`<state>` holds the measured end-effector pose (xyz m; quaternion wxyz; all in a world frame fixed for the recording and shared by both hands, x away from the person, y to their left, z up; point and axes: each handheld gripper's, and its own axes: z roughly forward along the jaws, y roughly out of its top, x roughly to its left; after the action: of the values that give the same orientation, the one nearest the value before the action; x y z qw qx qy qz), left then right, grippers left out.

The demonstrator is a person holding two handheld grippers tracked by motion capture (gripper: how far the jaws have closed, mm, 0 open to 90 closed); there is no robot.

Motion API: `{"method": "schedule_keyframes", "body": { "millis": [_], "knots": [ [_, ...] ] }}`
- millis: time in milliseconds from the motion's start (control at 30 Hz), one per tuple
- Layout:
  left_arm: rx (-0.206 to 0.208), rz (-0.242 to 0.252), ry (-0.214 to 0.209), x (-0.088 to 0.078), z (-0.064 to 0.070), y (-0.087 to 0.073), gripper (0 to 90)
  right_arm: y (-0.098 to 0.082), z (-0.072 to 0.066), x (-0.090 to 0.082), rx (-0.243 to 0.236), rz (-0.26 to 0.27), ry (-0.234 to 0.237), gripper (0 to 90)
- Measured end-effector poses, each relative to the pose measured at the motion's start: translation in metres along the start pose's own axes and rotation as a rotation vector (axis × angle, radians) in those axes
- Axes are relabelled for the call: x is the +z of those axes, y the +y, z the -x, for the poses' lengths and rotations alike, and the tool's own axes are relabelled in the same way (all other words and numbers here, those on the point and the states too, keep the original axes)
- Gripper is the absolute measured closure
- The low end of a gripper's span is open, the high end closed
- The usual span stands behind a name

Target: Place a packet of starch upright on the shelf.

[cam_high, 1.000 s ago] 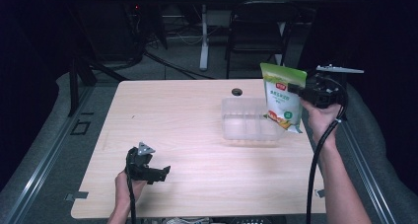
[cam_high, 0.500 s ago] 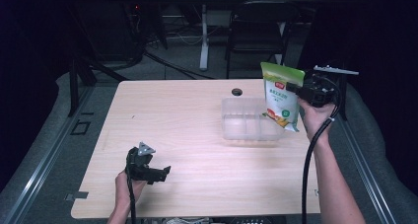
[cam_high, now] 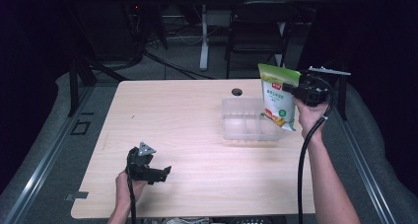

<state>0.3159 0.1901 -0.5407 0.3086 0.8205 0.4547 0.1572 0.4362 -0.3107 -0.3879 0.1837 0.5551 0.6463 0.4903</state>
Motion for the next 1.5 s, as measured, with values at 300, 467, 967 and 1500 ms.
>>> {"method": "schedule_keyframes", "body": {
  "millis": [300,467,967,1500],
  "knots": [
    [-0.003,0.001,-0.002,0.0,0.0,0.0,2.5,-0.004,0.005,0.009,0.022,0.01,-0.016,90.0],
    [0.001,0.002,-0.001,0.0,0.0,0.0,2.5,-0.007,0.006,0.015,0.03,0.013,-0.004,90.0],
    [-0.002,0.003,-0.002,0.0,0.0,0.0,2.5,-0.019,0.012,0.033,0.042,0.031,-0.006,90.0],
    [-0.001,0.006,-0.002,0.0,0.0,0.0,2.5,-0.041,0.025,0.044,0.058,0.056,0.018,90.0]
  ]
}}
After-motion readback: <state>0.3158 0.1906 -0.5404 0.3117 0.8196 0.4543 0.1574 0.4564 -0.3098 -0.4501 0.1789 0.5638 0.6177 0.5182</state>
